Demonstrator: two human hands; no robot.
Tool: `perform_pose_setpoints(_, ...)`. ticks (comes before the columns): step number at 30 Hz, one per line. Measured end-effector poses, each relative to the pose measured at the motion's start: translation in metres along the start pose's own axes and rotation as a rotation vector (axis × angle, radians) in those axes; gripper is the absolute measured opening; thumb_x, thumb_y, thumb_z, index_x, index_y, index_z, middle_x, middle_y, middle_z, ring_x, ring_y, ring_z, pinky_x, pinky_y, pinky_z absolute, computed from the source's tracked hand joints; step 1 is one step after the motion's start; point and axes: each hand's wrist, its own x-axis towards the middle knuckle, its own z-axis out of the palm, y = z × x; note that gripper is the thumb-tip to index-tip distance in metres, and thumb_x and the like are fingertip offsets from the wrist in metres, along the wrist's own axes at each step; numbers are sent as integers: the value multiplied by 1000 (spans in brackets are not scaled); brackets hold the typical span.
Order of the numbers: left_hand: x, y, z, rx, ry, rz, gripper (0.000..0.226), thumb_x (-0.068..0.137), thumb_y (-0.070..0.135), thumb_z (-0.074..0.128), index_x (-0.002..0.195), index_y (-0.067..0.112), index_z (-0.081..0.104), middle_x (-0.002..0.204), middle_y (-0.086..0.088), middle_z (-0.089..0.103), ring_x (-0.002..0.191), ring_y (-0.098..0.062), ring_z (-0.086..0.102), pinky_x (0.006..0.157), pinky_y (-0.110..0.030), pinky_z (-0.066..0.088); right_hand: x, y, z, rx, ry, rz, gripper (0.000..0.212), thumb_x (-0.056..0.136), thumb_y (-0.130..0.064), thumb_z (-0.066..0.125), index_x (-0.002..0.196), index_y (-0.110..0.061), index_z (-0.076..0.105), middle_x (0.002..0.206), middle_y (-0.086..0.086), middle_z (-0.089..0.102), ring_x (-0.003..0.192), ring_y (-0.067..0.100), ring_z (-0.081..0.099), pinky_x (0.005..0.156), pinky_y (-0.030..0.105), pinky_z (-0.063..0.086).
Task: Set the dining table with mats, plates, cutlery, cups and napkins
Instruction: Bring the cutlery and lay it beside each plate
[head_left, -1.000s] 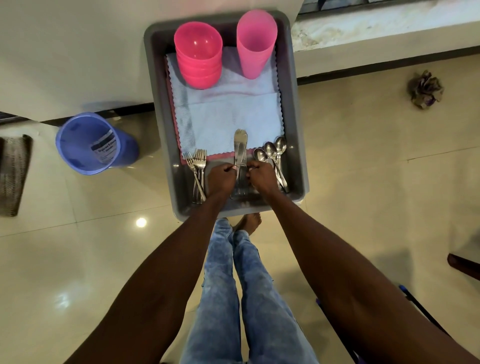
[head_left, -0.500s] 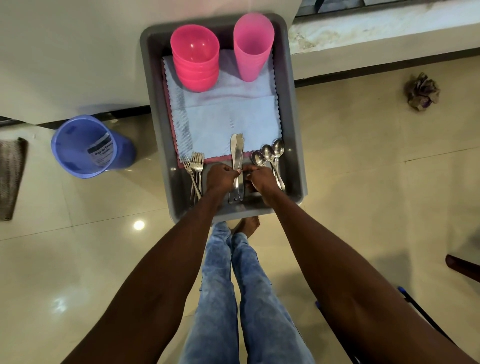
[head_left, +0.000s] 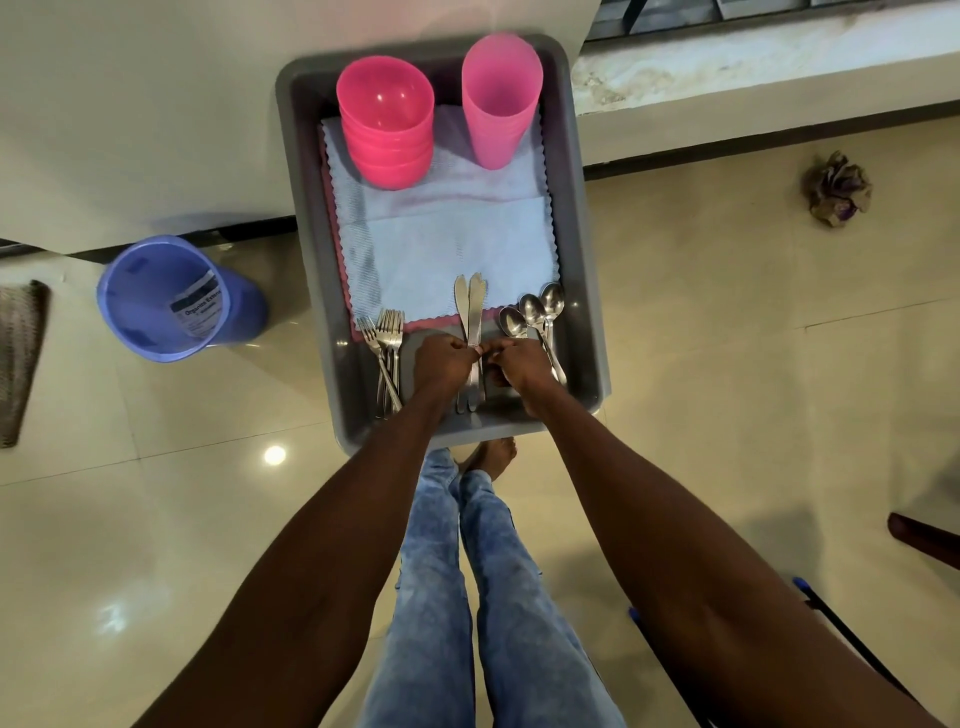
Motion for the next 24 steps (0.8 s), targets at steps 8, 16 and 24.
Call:
perform_pose_setpoints(8,-6,8,10,178,81,-21,26,67,29,67,79,6,72,81,-12,72,76,-28,69,57,-26,42,0,15,-5,61,114,-37,37,81,12,37,87,-2,70,69,8,62,54,15,52,50,23,41)
perform_pose_setpoints(16,-15,11,8,186,60,80,17,85,23,63,69,16,61,64,4,58,61,-16,56,51,-24,32,-3,12,-3,-52,91,-91,36,80,9,40,78,-11,70,70,6,66,57,15,58,51,25,43)
perform_pose_setpoints(24,-16,-1,5,-27,-31,-5,18,88,2,54,104,8,59,92,-11,69,74,-25,67,54,-29,49,-10,12,0,-58,70,-89,30,74,6,42,75,-11,67,73,10,65,70,31,66,57,34,47)
